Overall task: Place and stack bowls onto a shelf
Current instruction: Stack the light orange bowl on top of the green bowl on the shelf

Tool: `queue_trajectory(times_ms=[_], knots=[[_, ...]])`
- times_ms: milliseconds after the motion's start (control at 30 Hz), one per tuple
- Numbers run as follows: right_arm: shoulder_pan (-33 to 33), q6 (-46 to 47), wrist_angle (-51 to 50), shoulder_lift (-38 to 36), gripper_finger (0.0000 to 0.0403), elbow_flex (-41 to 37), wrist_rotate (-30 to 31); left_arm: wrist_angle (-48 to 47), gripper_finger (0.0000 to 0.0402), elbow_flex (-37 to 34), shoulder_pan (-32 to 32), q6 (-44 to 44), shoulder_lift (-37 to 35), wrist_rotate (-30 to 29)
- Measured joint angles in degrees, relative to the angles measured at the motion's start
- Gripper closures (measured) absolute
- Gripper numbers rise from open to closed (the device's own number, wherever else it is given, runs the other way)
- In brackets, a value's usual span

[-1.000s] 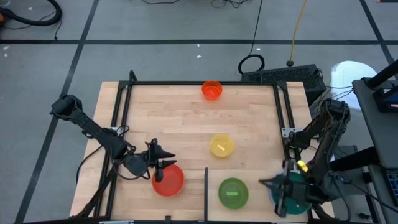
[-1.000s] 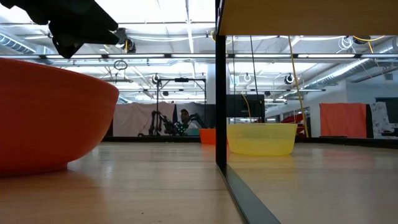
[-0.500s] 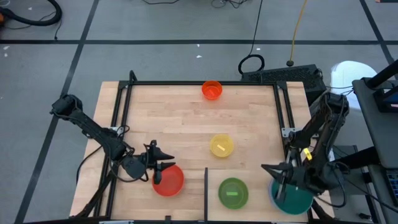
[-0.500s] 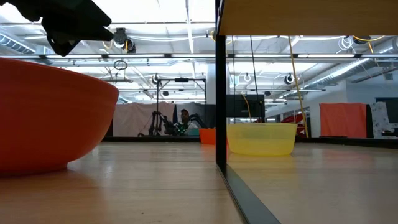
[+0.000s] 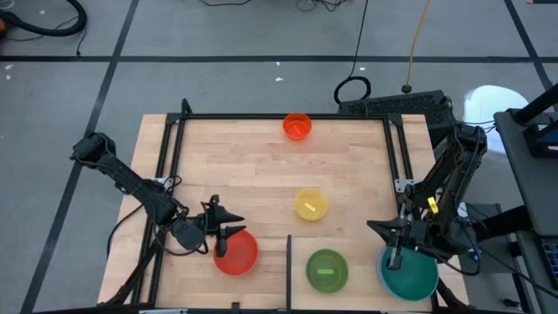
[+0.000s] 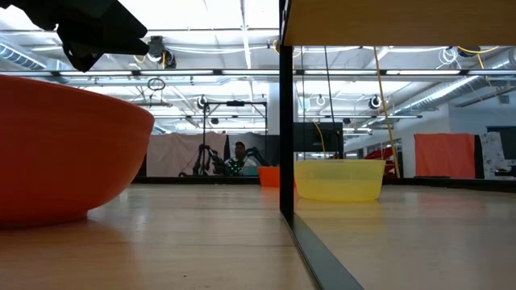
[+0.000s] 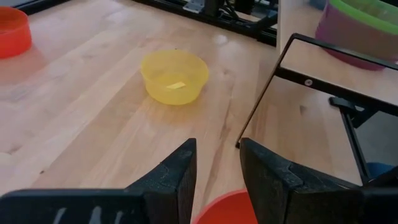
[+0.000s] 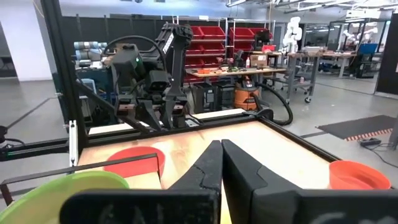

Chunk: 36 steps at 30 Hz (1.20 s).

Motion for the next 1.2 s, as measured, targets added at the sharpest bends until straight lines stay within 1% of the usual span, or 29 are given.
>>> queue_trajectory(times_ms=[133,200,333,467,633,733,933,1133,1200], knots=[[0.0,0.0,0.0,0.1,0.0403,-0.4,0.0,0.0,0.0275,0.0,0.0,0.0,0.0,0.0],[0.0,-1.5,1.8,0.1,0.0403,-0.4,-0.1,0.0,0.0275,0.0,0.0,0.0,0.0,0.0],[0.0,-7.4,7.7,0.1,0.0403,-0.3,-0.7,-0.1,0.0275,0.0,0.0,0.0,0.0,0.0],[0.0,-13.8,13.1,0.1,0.0403,0.3,-3.7,-0.5,0.0275,0.0,0.0,0.1,0.0,-0.4],[-0.1,-17.1,11.2,0.8,0.0403,3.7,-6.7,-0.8,0.0275,0.0,-0.3,-0.4,0.0,-0.4],[-0.3,-17.6,8.6,2.4,0.0403,6.9,-10.3,0.6,0.0275,0.0,-2.1,-0.1,0.0,0.2],[-2.0,-14.9,0.7,7.9,0.0403,13.5,-13.9,3.2,0.0275,0.0,-6.2,1.9,0.0,1.3],[-3.7,-12.7,-0.3,13.0,0.0403,17.6,-18.4,3.0,0.0275,0.0,-7.9,1.3,0.0,1.5],[-4.3,-12.2,-0.4,14.4,0.0403,18.9,-18.3,3.0,0.0275,0.0,-7.4,2.2,0.0,0.6]])
